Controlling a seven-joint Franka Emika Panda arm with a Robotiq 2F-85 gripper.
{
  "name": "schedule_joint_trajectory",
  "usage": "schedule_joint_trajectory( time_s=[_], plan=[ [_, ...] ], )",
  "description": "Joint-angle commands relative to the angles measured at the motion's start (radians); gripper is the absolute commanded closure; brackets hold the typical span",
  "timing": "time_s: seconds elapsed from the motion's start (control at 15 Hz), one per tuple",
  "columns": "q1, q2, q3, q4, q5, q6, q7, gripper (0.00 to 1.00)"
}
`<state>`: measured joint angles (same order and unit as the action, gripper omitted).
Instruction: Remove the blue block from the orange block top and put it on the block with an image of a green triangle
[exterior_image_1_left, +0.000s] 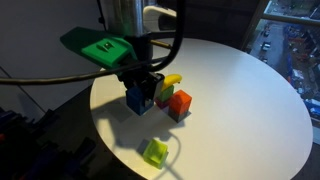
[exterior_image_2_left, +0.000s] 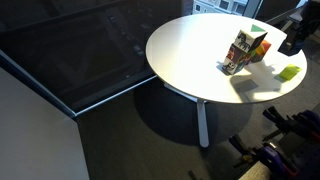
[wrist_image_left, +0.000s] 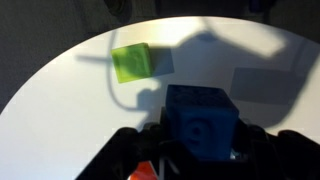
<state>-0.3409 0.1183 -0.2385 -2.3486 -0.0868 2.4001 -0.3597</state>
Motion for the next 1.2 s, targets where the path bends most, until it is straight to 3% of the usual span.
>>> schedule_joint_trajectory(
  time_s=[0.0, 0.33, 1.13],
  plan=[
    [0.033, -0.048, 0.002, -0.071, -0.012, 0.051, -0.012, 0.71],
    [0.077, -0.058, 0.013, -0.091, -0.010, 0.074, 0.013, 0.71],
    [0.112, -0.184, 0.020, -0.036, -0.005, -0.036, 0.044, 0.71]
  ],
)
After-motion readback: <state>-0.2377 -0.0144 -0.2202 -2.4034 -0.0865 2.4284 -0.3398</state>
